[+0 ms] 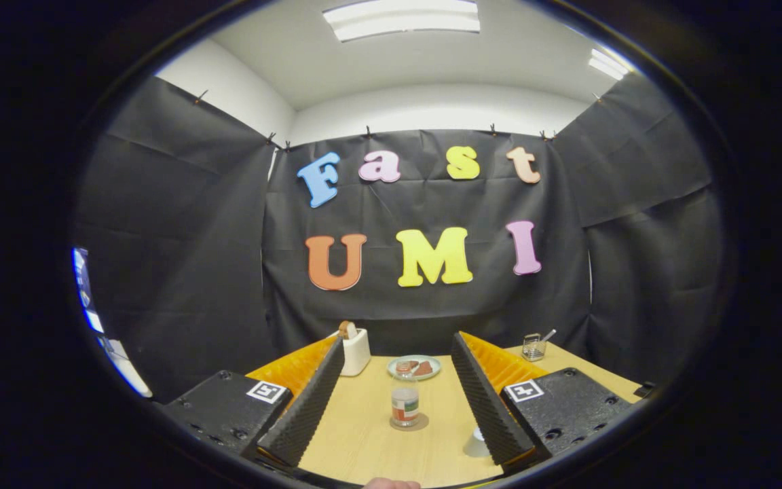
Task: Take the bottle from table, then pour the juice into the cup, finally place the bottle on the coaster
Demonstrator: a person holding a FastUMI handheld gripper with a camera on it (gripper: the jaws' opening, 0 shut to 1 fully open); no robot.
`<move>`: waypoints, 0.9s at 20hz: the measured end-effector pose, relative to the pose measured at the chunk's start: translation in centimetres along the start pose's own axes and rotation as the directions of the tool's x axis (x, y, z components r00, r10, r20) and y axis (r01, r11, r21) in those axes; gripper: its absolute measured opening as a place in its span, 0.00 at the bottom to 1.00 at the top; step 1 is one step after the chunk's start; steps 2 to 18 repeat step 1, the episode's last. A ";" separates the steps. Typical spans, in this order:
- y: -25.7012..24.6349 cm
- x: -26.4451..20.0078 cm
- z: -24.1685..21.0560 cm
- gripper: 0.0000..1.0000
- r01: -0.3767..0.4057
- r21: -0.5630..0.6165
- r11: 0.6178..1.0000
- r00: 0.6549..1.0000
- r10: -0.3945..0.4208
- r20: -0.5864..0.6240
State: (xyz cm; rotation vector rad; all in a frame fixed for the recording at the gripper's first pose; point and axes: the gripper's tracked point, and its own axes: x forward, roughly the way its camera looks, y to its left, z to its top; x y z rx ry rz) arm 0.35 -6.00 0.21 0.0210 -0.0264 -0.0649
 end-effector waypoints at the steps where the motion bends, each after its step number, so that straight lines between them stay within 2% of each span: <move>1: 0.0 0.0 0.1 1.00 0.000 0.001 1.000 1.000 0.000 0.002; 18: 0.0 0.0 0.1 1.00 0.000 0.001 1.000 1.000 0.000 0.002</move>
